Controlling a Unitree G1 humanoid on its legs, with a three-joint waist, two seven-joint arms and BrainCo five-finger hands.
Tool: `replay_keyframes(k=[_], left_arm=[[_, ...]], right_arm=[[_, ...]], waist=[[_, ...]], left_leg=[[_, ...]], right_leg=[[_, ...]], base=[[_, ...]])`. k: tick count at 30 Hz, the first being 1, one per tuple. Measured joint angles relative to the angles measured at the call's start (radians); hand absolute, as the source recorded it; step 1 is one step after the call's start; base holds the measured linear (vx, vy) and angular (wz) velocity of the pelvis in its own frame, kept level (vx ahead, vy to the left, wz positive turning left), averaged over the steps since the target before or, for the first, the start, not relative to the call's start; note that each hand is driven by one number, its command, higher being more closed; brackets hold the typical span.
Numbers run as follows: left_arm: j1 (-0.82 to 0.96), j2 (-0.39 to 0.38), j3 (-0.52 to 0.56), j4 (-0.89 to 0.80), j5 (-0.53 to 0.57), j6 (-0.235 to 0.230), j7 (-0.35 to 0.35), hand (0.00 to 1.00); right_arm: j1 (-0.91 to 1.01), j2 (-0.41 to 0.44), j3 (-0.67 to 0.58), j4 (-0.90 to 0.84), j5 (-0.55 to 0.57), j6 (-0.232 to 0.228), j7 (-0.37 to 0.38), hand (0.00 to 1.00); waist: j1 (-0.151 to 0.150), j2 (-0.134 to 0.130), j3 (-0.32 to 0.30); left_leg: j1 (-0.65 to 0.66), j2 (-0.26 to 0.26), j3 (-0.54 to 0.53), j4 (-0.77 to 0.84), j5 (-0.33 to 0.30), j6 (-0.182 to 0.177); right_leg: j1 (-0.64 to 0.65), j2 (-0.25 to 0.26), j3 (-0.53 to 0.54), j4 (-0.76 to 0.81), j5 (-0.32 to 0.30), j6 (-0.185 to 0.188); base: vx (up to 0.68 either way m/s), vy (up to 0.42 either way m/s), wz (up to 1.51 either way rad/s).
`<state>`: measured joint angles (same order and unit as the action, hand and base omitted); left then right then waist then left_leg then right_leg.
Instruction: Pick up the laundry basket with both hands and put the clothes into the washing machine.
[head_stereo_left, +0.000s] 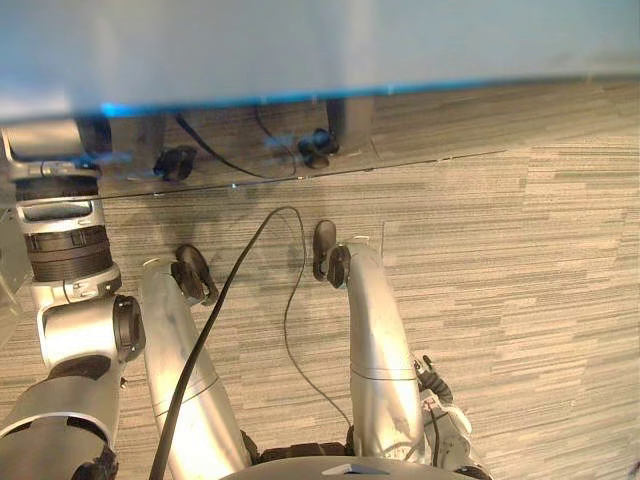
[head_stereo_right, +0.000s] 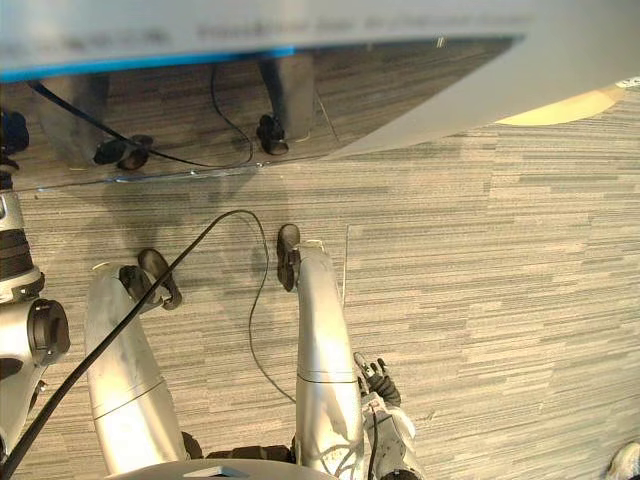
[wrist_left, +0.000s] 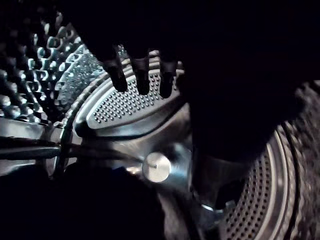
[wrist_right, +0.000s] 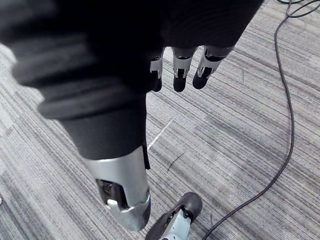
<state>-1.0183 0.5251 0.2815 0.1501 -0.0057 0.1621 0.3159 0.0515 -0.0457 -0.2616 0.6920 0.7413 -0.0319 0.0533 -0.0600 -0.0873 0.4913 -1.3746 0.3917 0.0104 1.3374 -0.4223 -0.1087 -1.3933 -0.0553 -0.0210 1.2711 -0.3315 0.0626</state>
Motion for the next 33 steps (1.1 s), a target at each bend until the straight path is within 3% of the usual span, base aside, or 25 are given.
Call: replay_keyframes(k=[3,6,11,18,28,33], left_arm=[[-0.081,0.038,0.020,0.167,-0.213,-0.082,0.020,0.00],[-0.085,0.040,0.024,0.220,-0.451,-0.150,0.019,0.00],[0.033,0.016,-0.083,0.159,-0.625,-0.216,0.024,0.00],[0.371,-0.115,-0.176,-0.018,-0.594,-0.231,0.026,0.00],[0.594,-0.183,-0.197,-0.084,-0.579,-0.230,-0.004,0.00],[0.781,-0.227,-0.228,-0.181,-0.581,-0.236,-0.044,0.00]], right_arm=[[-0.018,0.000,-0.004,0.000,0.000,-0.004,-0.006,0.00],[-0.026,-0.001,-0.015,0.001,0.003,-0.009,-0.021,0.00],[-0.027,-0.002,-0.016,-0.001,0.007,-0.022,-0.057,0.00],[-0.027,-0.003,-0.015,-0.002,-0.002,-0.032,-0.080,0.00],[-0.026,-0.005,-0.014,-0.006,-0.043,-0.031,-0.084,0.00],[-0.025,-0.011,-0.015,-0.008,-0.073,-0.032,-0.086,0.00]], waist=[[0.000,-0.001,0.000],[0.004,-0.001,0.000],[0.003,0.001,0.004],[0.022,0.001,0.007],[0.049,0.002,0.007],[0.061,0.006,0.008]], left_leg=[[0.000,-0.002,-0.002,-0.011,0.008,-0.002],[0.002,-0.004,-0.006,-0.022,0.014,-0.005],[0.014,-0.011,-0.011,-0.030,0.021,-0.006],[0.051,-0.014,-0.010,-0.035,0.017,0.000],[0.090,-0.021,-0.009,-0.034,0.015,0.002],[0.199,-0.032,0.003,-0.076,0.011,0.001]], right_leg=[[0.001,-0.002,-0.004,-0.006,0.002,-0.004],[0.003,-0.003,-0.012,-0.011,0.005,-0.008],[0.020,-0.008,-0.021,-0.018,0.005,-0.009],[0.057,-0.010,-0.020,-0.022,0.003,-0.009],[0.091,-0.016,-0.019,-0.007,-0.009,-0.012],[0.192,-0.027,-0.021,-0.033,-0.032,-0.010]], base=[[0.00,0.001,0.02],[0.00,-0.002,0.01],[0.01,0.001,0.04],[0.00,0.007,0.02],[0.00,-0.008,0.03],[0.00,-0.056,0.12]])
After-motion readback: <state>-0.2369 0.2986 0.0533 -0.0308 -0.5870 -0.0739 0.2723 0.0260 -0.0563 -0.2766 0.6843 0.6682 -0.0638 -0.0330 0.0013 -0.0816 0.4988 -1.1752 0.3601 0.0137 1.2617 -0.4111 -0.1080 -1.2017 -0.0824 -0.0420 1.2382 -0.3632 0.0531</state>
